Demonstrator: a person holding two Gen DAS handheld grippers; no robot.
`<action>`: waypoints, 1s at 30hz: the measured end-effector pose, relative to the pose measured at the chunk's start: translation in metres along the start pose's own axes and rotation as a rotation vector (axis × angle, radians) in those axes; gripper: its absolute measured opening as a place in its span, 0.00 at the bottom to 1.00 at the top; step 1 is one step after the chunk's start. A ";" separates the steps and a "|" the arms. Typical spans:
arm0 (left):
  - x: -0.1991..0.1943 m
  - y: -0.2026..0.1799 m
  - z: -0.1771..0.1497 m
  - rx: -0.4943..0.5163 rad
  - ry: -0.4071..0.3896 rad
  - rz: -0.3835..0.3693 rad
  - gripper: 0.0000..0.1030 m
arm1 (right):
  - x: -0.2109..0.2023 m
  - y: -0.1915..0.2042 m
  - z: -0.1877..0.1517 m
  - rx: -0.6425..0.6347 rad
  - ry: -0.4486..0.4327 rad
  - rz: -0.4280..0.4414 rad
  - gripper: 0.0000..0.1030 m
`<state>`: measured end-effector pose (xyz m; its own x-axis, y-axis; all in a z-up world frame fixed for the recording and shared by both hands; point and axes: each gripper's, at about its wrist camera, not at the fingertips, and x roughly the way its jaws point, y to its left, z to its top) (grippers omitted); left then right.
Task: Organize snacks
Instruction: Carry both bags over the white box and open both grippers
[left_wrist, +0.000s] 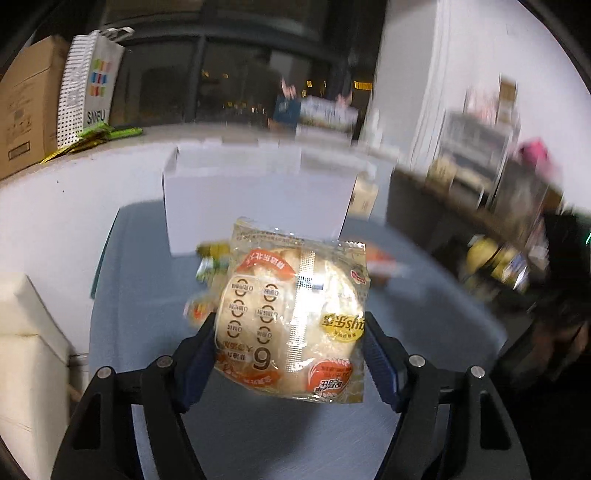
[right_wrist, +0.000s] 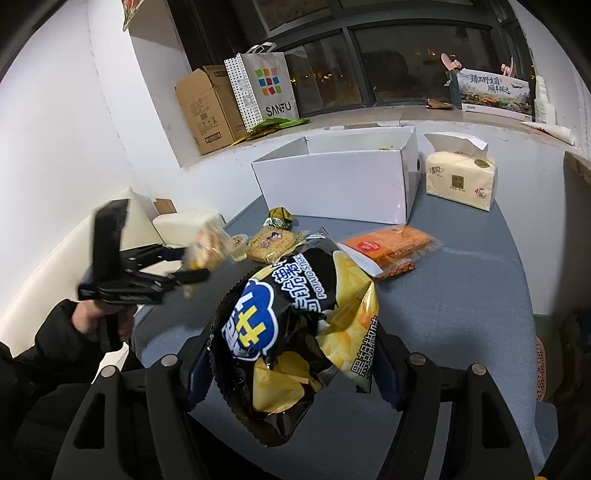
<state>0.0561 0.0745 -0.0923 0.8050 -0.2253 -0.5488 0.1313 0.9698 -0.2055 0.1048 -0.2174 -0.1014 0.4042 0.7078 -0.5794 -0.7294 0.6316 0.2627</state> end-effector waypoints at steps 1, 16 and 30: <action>-0.005 0.000 0.009 -0.019 -0.025 -0.014 0.75 | 0.000 0.001 0.003 -0.002 -0.005 -0.001 0.73; 0.074 0.051 0.182 -0.110 -0.094 -0.012 0.75 | 0.066 -0.048 0.180 0.116 -0.104 -0.015 0.74; 0.168 0.094 0.201 -0.121 0.043 0.138 1.00 | 0.160 -0.105 0.244 0.307 -0.013 -0.060 1.00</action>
<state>0.3198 0.1470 -0.0411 0.7847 -0.0972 -0.6122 -0.0511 0.9741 -0.2201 0.3807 -0.0933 -0.0340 0.4501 0.6691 -0.5914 -0.5042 0.7370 0.4500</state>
